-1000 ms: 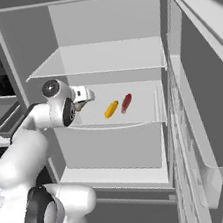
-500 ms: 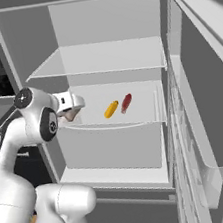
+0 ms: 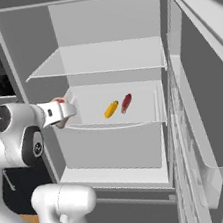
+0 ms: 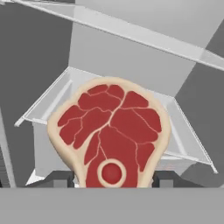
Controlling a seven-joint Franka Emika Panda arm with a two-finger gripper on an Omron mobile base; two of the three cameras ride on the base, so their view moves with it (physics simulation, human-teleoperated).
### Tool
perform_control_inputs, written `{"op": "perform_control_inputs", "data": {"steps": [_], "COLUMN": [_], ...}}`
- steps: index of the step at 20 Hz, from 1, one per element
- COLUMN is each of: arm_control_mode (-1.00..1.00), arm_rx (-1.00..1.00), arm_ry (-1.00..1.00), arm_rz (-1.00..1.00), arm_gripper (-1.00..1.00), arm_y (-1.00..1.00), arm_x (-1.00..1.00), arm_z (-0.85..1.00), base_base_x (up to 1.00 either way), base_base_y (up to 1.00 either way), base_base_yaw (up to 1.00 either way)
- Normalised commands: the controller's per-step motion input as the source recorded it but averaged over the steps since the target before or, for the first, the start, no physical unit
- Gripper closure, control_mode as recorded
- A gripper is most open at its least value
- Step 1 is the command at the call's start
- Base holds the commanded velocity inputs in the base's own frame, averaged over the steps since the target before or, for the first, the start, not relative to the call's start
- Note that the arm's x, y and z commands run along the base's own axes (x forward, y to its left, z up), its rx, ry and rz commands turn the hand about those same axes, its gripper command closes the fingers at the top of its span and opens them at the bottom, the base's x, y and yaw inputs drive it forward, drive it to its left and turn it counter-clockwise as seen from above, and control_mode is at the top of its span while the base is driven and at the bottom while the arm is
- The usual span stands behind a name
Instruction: Place one corn and one steak in each tupperware on the nearby counter, to pack two identical lunches.
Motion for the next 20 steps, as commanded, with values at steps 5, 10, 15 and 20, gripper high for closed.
{"op": "perform_control_inputs", "data": {"steps": [5, 10, 15, 20], "arm_control_mode": [-1.00, -1.00, -1.00, -1.00], "arm_rx": [0.18, 0.12, 0.00, 0.00], "arm_ry": [0.01, 0.12, 0.00, 0.00], "arm_rz": [0.04, 0.01, 0.00, 0.00], "arm_gripper": [1.00, 1.00, 1.00, 1.00], "arm_y": [-0.03, 0.00, 0.00, 0.00], "arm_x": [-0.70, -0.35, 0.00, 0.00], "arm_z": [0.44, 0.06, 0.00, 0.00], "base_base_x": [0.00, 0.00, 0.00, 0.00], "base_base_y": [0.00, 0.00, 0.00, 0.00], "base_base_yaw": [0.00, 0.00, 0.00, 0.00]}}
